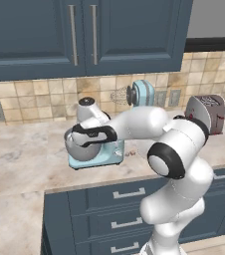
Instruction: Add butter and sugar cubes to the stand mixer bowl and then turn on the stand mixer to begin making frosting.
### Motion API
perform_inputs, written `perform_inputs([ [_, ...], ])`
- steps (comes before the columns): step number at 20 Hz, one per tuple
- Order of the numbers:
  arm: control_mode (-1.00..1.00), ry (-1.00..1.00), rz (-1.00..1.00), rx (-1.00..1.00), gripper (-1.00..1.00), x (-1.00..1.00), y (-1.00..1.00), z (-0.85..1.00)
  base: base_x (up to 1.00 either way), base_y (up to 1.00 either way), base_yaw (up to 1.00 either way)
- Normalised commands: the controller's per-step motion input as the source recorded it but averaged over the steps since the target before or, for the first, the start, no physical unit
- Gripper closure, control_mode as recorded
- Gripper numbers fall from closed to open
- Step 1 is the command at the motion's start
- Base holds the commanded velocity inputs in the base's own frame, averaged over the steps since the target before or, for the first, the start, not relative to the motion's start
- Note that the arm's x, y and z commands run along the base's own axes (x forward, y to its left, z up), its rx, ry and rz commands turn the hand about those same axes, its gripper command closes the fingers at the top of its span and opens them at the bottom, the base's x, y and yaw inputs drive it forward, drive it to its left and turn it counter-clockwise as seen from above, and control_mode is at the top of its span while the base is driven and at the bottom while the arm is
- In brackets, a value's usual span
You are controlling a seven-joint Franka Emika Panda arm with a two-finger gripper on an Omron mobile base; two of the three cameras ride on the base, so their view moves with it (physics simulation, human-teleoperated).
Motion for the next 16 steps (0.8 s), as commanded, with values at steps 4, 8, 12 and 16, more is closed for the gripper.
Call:
perform_inputs([
  [4, -1.0, 0.0, -0.03, 0.0, -1.0, -0.09, 0.0, 0.01, 0.0, 0.0, 0.0],
  [8, -1.0, -0.08, -0.01, 0.0, -1.0, -0.3, 0.0, 0.37, 0.0, 0.0, 0.0],
  [12, -1.0, -0.13, 0.0, 0.05, -1.0, -0.44, 0.0, 0.87, 0.0, 0.0, 0.0],
  [16, -1.0, -0.09, 0.0, 0.08, -1.0, -0.39, 0.0, 1.0, 0.0, 0.0, 0.0],
])
